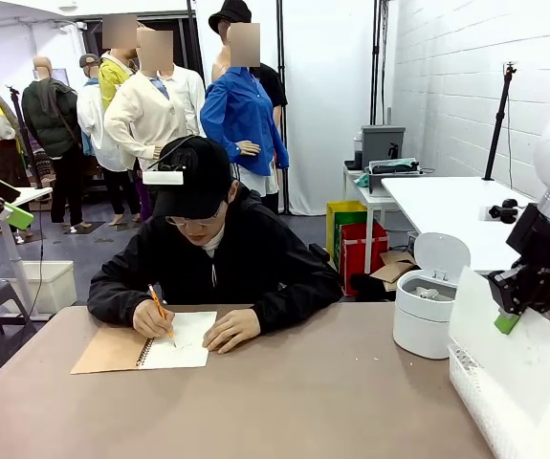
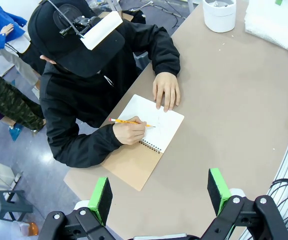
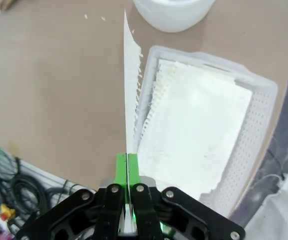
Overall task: Sort the paper based on its condition.
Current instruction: If a person hands you a paper, place it in the Organizing basket , and if it's crumpled, put it in the Trash can.
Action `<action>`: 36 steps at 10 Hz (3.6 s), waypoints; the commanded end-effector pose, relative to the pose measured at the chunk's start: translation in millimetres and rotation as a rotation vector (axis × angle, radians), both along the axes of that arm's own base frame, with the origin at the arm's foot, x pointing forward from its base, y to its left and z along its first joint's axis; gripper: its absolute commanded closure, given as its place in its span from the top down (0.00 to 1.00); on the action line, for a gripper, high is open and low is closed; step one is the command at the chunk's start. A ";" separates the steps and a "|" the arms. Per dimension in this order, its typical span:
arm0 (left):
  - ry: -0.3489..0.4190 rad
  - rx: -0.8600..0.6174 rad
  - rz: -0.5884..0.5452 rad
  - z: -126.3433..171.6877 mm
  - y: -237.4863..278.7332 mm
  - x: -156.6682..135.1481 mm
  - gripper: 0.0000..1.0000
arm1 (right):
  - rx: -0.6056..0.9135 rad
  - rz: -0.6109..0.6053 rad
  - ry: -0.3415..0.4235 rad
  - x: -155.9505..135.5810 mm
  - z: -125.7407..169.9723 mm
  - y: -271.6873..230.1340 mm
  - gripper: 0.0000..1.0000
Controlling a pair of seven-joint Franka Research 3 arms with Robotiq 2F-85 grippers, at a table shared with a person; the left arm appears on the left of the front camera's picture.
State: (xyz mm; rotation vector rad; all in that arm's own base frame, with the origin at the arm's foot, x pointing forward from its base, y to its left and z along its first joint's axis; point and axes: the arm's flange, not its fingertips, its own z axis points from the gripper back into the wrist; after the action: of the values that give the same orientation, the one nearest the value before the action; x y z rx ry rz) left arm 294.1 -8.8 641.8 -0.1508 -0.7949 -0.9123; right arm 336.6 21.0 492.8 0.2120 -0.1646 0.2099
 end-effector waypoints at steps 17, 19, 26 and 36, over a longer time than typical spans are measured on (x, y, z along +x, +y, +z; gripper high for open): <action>-0.008 -0.001 0.007 0.1 0.7 1.3 1.00 | 0.065 -0.143 0.170 -34.4 -125.0 -34.2 0.33; -0.008 -0.001 0.007 0.1 0.7 1.3 1.00 | 0.009 -0.136 0.161 -35.3 -119.3 -38.7 0.71; -0.008 -0.001 0.007 0.1 0.7 1.3 1.00 | -0.260 -0.147 0.077 -33.1 -84.6 -57.3 1.00; -0.008 -0.001 0.007 0.1 0.7 1.3 1.00 | -0.231 -0.066 0.009 4.6 -17.2 -54.8 1.00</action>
State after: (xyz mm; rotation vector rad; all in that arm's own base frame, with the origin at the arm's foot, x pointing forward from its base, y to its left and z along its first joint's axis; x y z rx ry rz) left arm 294.1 -8.8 641.8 -0.1508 -0.7949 -0.9123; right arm 340.0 -31.7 478.9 0.0027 -0.1504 0.1642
